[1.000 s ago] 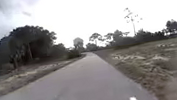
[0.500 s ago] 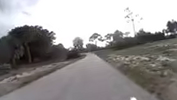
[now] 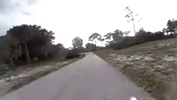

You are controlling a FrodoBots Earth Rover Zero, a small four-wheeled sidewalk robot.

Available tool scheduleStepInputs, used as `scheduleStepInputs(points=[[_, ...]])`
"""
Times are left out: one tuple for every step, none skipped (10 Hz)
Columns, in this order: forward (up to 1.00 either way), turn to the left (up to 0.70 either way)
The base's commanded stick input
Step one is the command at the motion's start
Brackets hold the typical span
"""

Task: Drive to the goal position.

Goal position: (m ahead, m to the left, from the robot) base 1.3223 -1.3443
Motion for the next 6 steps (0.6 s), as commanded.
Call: scheduleStepInputs(points=[[0.85,0.00],[0.85,0.00],[0.85,0.00],[0.85,0.00],[0.85,0.00],[0.85,0.00]])
